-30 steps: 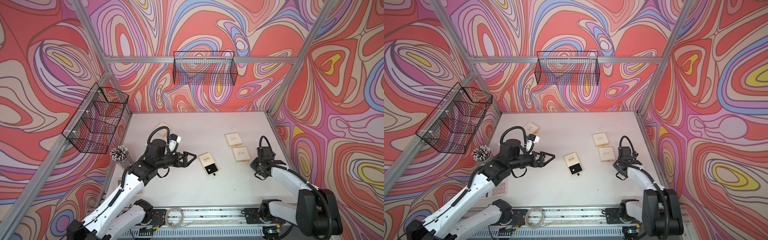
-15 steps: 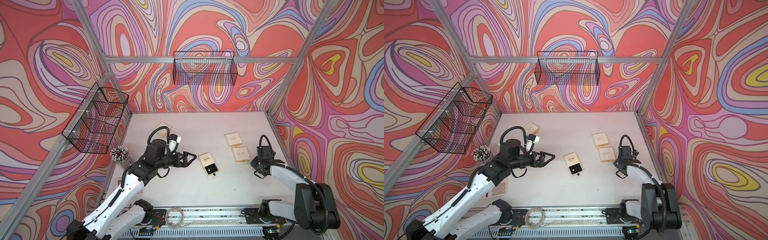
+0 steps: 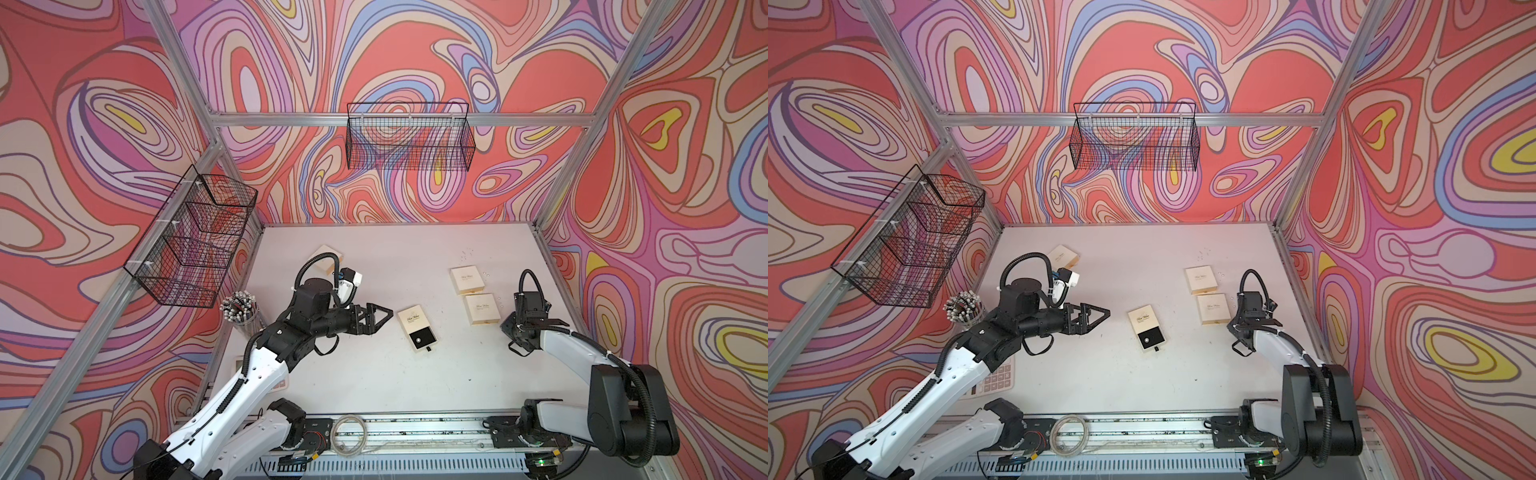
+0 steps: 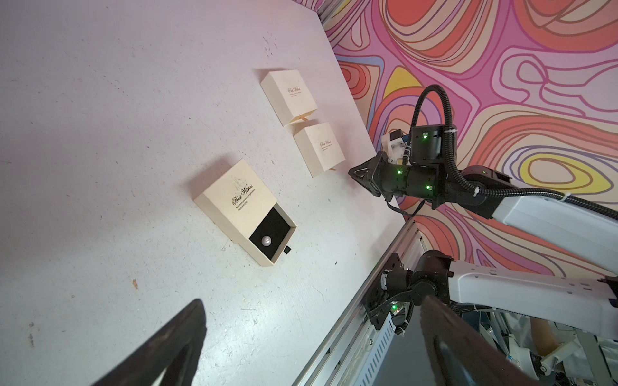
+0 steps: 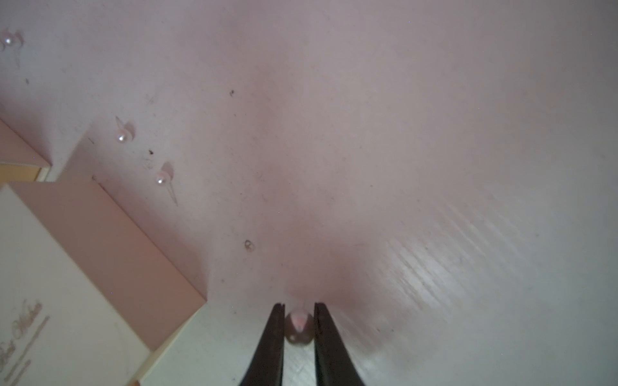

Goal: Take out the earrings from the drawer-style jewelry box
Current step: Place the earring at the center of the board.

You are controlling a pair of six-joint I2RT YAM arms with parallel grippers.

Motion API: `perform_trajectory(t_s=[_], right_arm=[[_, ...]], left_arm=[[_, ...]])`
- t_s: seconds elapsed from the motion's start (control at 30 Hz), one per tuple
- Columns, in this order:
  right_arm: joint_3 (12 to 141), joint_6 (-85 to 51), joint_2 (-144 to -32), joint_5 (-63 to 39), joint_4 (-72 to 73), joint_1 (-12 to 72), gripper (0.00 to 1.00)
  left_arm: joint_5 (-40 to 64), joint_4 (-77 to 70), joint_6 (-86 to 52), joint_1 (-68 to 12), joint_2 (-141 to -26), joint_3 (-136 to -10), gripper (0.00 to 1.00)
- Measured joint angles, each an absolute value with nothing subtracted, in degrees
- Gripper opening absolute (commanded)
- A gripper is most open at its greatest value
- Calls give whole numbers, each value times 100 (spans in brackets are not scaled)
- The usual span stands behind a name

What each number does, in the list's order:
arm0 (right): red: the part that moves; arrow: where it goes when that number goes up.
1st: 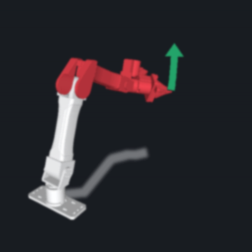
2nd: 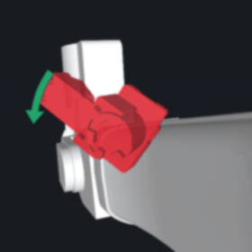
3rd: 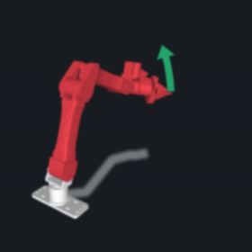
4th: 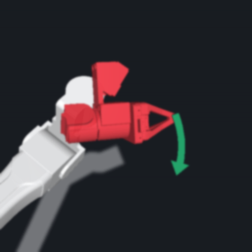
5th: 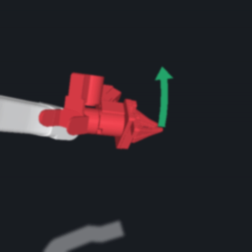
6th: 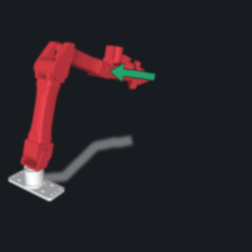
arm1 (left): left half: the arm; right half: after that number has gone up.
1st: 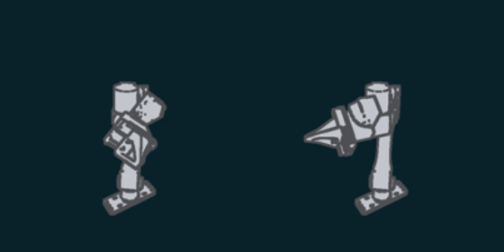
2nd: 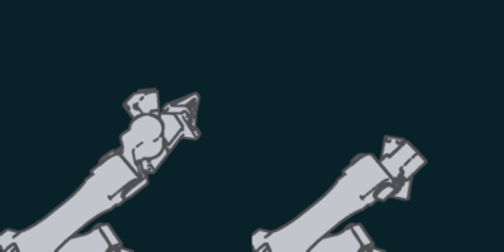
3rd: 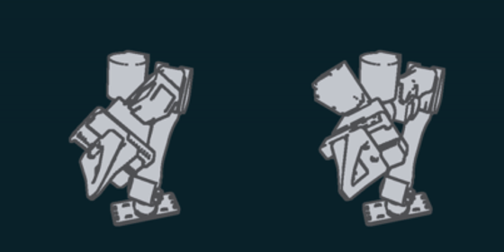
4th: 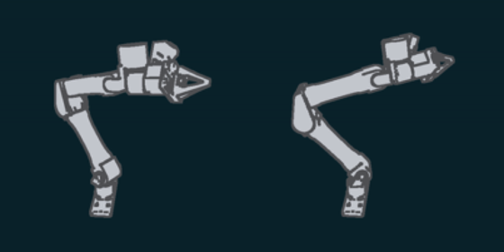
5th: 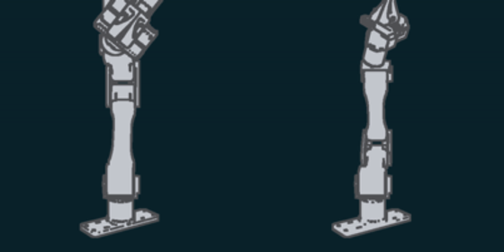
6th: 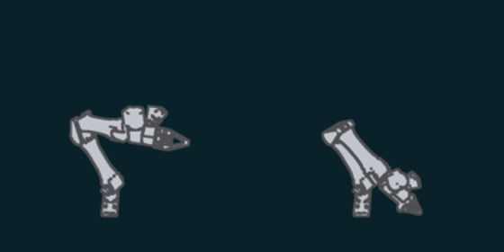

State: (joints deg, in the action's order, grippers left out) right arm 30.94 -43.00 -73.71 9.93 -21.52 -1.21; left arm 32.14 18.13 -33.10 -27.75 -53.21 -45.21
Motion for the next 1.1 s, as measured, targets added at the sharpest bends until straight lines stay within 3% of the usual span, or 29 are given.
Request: perform_trajectory(t_s=[0.53,1.1], right_arm=[[3094,-4285,-7393,902,-2239,-123,21],[3096,-4071,-7175,871,-2383,-148,37]], left_arm=[[3214,1813,-3308,-2775,-5321,-4521,100],[3214,1813,-3308,-2775,-5288,-4521,100]])
